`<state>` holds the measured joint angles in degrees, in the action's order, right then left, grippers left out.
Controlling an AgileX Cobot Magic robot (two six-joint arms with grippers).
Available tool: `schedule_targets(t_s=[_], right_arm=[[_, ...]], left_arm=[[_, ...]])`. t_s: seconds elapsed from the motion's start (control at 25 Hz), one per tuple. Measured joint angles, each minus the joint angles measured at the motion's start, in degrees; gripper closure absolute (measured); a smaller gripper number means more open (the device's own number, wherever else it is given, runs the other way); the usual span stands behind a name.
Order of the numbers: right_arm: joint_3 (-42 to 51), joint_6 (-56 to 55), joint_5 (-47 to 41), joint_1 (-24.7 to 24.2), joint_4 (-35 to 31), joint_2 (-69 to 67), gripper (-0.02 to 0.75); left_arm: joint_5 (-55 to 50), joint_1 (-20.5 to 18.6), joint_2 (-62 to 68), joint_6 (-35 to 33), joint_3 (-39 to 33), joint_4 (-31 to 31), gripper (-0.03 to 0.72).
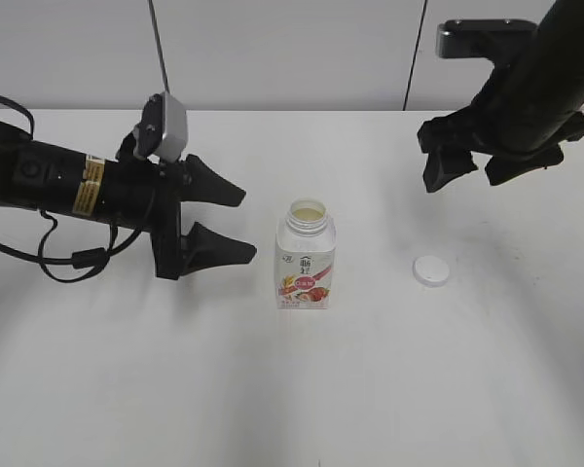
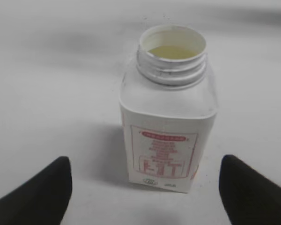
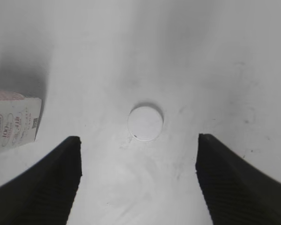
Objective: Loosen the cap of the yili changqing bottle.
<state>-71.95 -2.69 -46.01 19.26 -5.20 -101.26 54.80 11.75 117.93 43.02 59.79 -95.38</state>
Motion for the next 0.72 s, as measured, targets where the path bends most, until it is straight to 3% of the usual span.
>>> schedule_targets(t_s=[0.2, 0.48, 0.72], right_arm=[[0.0, 0.2, -0.4, 0.0, 2.5, 5.6, 0.141], [0.0, 0.3, -0.1, 0.0, 4.7, 10.9, 0.141], [0.0, 0.3, -0.1, 0.0, 6.2, 12.6, 0.141]], left_arm=[[-6.7, -0.7, -4.9, 2.9, 0.0, -0.8, 0.105], [-33.2, -0.7, -12.3, 11.4, 0.0, -0.6, 0.111], [-61.6, -0.7, -16.8, 13.8, 0.0, 12.0, 0.111]])
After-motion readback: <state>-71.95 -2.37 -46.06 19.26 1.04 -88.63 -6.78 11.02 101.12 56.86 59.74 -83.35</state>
